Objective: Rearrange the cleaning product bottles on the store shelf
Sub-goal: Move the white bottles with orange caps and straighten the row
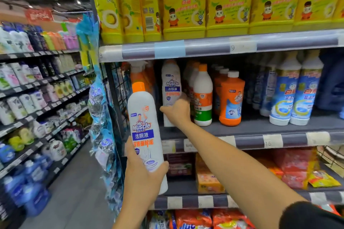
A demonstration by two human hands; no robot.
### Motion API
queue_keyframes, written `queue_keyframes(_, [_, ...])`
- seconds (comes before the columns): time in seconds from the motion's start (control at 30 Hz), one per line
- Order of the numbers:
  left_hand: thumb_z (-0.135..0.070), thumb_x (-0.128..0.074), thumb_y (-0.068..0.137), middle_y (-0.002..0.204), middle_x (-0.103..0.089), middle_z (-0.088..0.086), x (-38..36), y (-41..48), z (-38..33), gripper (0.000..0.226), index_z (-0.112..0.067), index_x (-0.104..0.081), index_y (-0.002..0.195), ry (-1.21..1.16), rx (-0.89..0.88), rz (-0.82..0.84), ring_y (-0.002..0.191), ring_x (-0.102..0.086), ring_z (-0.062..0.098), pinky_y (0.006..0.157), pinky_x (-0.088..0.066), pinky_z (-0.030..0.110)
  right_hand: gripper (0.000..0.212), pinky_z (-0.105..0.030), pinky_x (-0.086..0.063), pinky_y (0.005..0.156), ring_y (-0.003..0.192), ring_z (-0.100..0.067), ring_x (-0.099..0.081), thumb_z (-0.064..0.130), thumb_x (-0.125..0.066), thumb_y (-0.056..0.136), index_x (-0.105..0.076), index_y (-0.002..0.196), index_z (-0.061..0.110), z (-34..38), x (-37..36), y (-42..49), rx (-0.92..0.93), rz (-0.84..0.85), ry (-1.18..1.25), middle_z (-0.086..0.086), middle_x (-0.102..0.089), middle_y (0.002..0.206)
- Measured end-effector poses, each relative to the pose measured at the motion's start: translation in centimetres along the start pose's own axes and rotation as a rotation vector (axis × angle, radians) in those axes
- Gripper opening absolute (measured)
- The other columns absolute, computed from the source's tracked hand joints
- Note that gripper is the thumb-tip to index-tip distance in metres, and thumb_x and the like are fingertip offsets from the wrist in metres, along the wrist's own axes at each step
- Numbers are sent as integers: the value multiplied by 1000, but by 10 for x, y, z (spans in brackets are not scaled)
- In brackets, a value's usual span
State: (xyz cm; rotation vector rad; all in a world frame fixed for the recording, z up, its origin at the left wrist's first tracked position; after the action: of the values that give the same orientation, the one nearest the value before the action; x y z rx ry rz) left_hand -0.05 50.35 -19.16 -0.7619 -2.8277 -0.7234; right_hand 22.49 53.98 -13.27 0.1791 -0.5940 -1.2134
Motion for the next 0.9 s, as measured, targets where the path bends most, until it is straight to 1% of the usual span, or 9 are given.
queue_keyframes(0.1, [-7, -82, 70, 111, -48, -29, 2, 4, 4, 100, -49, -18, 134, -11, 12, -10, 91, -51, -23, 60, -43, -2, 78, -36, -51, 86, 104, -30, -54, 21, -86, 56, -44, 119, 1, -8, -16, 20, -29, -14, 31, -16, -51, 116])
queue_keyframes(0.23, [-8, -82, 70, 114, -48, -30, 3, 8, 9, 104, -45, -16, 141, -23, 14, 0, 94, -51, -23, 62, -41, -4, 85, -31, -44, 86, 111, -29, -49, 18, -88, 55, -38, 123, 4, -16, -32, 43, -101, -6, 51, -14, -43, 124])
queue_keyframes(0.37, [-12, -82, 70, 120, -48, -29, 3, 14, 14, 105, -47, -14, 141, -14, -4, 10, 100, -51, -19, 65, -44, 1, 85, -27, -40, 84, 115, -29, -49, 10, -86, 58, -34, 124, 7, -23, -44, 58, -111, 3, 118, -14, -44, 126])
queue_keyframes(0.43, [-13, -82, 69, 122, -48, -27, 2, 17, 15, 106, -49, -14, 141, -13, -6, 7, 101, -52, -17, 65, -45, 4, 84, -31, -42, 86, 115, -30, -49, 8, -86, 58, -34, 124, 6, -26, -47, 65, -103, 6, 123, -15, -45, 126])
queue_keyframes(0.53, [-12, -83, 69, 122, -48, -28, 1, 20, 14, 107, -49, -14, 141, -20, -16, 0, 101, -52, -18, 66, -45, 1, 83, -38, -42, 94, 120, -32, -41, 7, -86, 57, -36, 124, 2, -28, -51, 70, -77, -47, 111, -17, -40, 128])
queue_keyframes(0.6, [-13, -83, 68, 121, -49, -29, 2, 21, 13, 107, -49, -13, 141, -24, -10, -9, 100, -52, -19, 66, -45, 6, 83, -39, -40, 97, 121, -34, -37, 6, -86, 56, -37, 123, 0, -28, -54, 72, -58, -92, 102, -19, -37, 129])
queue_keyframes(0.7, [-11, -83, 67, 121, -51, -30, 4, 19, 12, 109, -48, -14, 142, -42, -4, -22, 99, -54, -18, 76, -41, 12, 85, -43, -40, 100, 123, -34, -36, 4, -84, 57, -36, 127, 0, -28, -59, 75, -53, -116, 119, -19, -35, 132])
queue_keyframes(0.83, [-5, -83, 65, 115, -55, -30, 3, 16, 13, 108, -55, -19, 136, -39, 1, -32, 97, -59, -12, 69, -46, 5, 85, -43, -40, 99, 123, -35, -35, 4, -83, 59, -35, 129, -1, -30, -63, 79, -42, -139, 127, -20, -35, 131])
queue_keyframes(0.9, [-4, -83, 64, 118, -54, -29, 3, 15, 14, 109, -50, -18, 139, -40, 6, -31, 99, -59, -10, 71, -46, 5, 85, -40, -39, 99, 123, -35, -35, 4, -83, 59, -35, 130, 0, -29, -64, 81, -46, -142, 127, -20, -34, 131])
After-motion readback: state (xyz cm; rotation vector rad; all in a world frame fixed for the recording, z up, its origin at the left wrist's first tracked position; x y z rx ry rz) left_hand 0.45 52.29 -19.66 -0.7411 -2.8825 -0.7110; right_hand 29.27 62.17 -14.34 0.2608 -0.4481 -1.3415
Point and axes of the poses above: each hand's wrist, its own y-axis towards the middle knuckle, its own x-axis out of the back of the hand, z = x × y, the point moved 2 cm from there along y, towards the middle knuckle
